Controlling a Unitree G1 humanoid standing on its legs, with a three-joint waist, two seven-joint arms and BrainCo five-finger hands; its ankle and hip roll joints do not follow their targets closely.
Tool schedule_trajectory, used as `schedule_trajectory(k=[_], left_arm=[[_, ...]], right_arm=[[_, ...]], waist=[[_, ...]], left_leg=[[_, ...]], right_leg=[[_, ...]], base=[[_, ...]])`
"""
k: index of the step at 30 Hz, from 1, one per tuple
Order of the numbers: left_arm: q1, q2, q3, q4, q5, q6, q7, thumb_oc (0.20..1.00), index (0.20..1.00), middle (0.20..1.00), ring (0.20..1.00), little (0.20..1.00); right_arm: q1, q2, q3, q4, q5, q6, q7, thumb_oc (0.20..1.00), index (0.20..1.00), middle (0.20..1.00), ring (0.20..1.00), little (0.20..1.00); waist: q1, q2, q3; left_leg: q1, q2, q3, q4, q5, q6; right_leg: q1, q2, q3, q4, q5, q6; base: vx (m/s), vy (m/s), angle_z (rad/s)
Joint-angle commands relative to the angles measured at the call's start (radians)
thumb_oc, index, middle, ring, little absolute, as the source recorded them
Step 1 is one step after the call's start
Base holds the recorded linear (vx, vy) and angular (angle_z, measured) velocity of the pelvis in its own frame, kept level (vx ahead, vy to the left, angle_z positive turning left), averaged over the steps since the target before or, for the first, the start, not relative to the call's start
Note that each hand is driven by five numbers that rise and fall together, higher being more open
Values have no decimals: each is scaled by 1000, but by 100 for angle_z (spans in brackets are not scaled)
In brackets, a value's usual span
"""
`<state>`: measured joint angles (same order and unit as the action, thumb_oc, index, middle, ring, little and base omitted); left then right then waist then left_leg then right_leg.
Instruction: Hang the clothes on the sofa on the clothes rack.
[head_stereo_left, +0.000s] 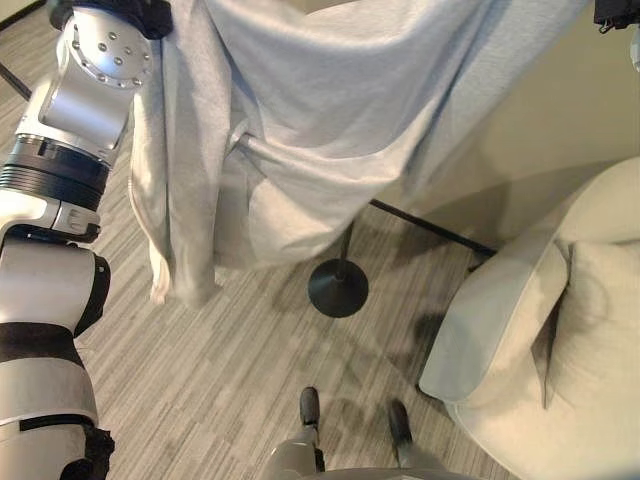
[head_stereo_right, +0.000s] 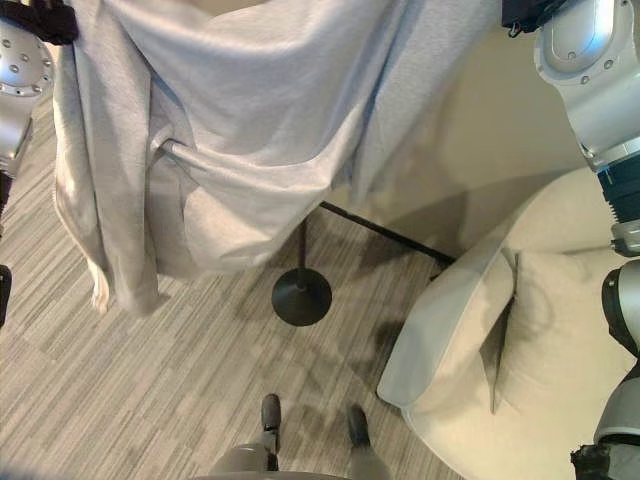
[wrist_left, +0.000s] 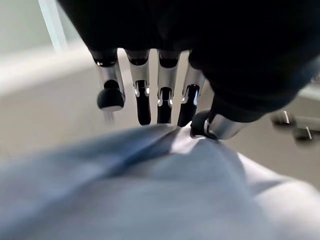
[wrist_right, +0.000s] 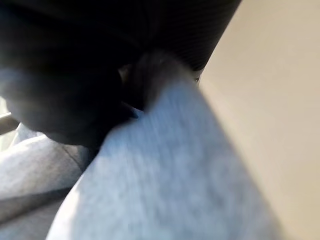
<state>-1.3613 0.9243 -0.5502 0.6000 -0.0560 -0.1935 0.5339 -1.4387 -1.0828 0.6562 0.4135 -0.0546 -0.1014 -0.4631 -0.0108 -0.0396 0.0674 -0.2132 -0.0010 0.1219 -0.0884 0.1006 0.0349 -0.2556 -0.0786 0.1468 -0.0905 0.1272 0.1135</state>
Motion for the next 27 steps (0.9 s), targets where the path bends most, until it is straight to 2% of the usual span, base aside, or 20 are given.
schedule_trajectory(k=[1, 9, 17, 22, 25, 27], left_arm=[[-129, 33, 12, 22, 29, -32, 23, 200, 200, 200, 200, 200], [-145, 15, 8, 54, 5, -32, 32, 200, 200, 200, 200, 200], [-92, 53, 58, 40, -5, -34, 43, 200, 200, 200, 200, 200], [-64, 97, 98, 24, -8, -29, 53, 200, 200, 200, 200, 200], [-84, 107, 81, 43, -21, -30, 49, 200, 200, 200, 200, 200], [-133, 117, 27, 95, -42, -30, 41, 200, 200, 200, 200, 200]], right_arm=[[-70, -42, -31, 94, 10, 10, -21, 200, 200, 200, 200, 200], [-81, -47, -21, 108, 23, 7, -19, 200, 200, 200, 200, 200], [-57, -52, -39, 78, 17, -4, -16, 200, 200, 200, 200, 200], [-36, -64, -98, 5, 10, -16, -35, 200, 200, 200, 200, 200], [-64, -75, -89, 18, -3, -8, -53, 200, 200, 200, 200, 200], [-147, -82, -17, 97, 1, 8, -64, 200, 200, 200, 200, 200]], waist=[[56, -31, -28], [61, -28, -28], [73, -21, -45], [78, -15, -56], [79, -16, -61], [80, -22, -67]], left_leg=[[93, 62, 79, 1, -80, -161], [96, 82, 91, 1, -79, -167], [116, 92, 99, 1, -84, -170], [124, 94, 104, 1, -88, -171], [125, 94, 104, 1, -89, -173], [124, 95, 105, 1, -88, -174]], right_leg=[[97, -17, -30, 5, -65, 148], [108, -9, -61, 3, -86, 145], [146, -9, -77, 3, -110, 136], [165, -12, -85, 3, -123, 134], [168, -14, -87, 3, -126, 135], [169, -17, -90, 3, -126, 138]], base=[[69, -75, -40], [50, -59, -6], [50, -18, 2], [47, -1, 1], [26, -2, 1], [21, -8, 2]])
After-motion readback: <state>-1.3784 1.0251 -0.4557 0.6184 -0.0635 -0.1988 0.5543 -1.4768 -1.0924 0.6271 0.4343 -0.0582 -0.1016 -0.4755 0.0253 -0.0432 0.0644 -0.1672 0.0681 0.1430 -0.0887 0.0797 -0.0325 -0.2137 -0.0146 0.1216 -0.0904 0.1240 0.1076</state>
